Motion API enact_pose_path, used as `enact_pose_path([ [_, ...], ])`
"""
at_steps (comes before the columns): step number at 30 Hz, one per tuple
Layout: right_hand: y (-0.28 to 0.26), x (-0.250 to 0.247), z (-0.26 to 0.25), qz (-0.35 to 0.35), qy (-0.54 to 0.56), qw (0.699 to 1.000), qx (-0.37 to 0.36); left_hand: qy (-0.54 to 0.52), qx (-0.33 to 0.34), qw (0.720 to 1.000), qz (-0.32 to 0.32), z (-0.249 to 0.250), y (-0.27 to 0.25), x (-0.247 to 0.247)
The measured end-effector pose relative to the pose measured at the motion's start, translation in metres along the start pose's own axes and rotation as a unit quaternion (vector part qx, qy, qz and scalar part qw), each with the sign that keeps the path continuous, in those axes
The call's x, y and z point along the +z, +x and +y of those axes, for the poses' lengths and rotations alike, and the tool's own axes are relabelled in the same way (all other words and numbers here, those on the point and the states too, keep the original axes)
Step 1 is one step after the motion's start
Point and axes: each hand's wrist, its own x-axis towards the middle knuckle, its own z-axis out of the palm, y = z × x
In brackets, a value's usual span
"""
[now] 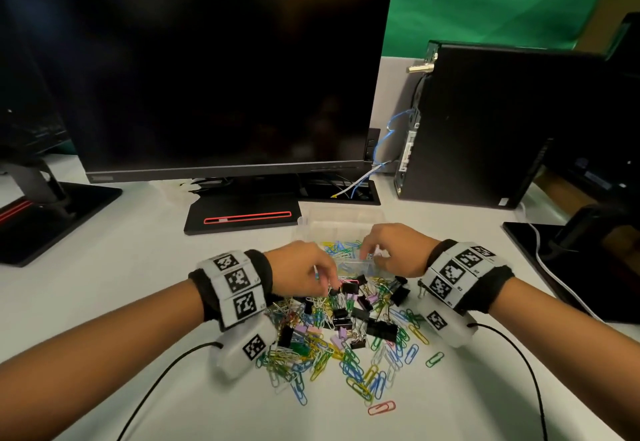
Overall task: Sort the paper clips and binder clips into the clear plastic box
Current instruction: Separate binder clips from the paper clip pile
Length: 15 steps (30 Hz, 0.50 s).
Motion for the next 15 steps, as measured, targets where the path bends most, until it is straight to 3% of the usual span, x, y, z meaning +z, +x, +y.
enact_pose_path([
  [6,-0.041,0.008,-0.011,-0.036,0.019,0.999,-0.034,0.034,0.004,0.997,-0.065,0.008,-0.023,0.018],
  [10,-0.051,0.026,-0.013,-0.076,0.017,0.997,-0.023,0.057,0.033,0.996,-0.065,0.020,-0.024,0.027],
  [15,-0.051,0.039,-0.009,-0.047,0.038,0.998,-0.027,0.069,0.067,0.994,-0.050,0.036,-0.012,0.035],
])
